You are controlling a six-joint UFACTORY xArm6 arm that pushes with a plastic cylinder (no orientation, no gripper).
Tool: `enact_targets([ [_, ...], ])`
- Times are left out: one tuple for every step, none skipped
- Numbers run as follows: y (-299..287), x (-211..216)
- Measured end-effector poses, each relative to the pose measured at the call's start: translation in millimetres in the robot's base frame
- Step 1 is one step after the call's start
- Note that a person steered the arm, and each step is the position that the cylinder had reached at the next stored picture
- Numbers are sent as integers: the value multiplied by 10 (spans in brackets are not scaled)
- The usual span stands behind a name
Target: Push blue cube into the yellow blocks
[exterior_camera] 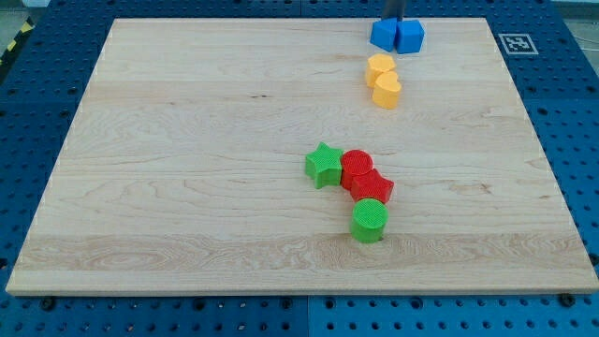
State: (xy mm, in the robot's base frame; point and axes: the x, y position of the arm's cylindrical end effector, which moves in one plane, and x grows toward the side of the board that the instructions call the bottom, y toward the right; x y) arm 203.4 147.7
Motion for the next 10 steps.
enact_targets([
  [159, 0],
  [217, 0],
  [217, 34],
  [225, 204],
  [225, 491],
  [225, 797],
  [225, 1060],
  [225, 1137],
  [225, 1143],
  [225, 1202],
])
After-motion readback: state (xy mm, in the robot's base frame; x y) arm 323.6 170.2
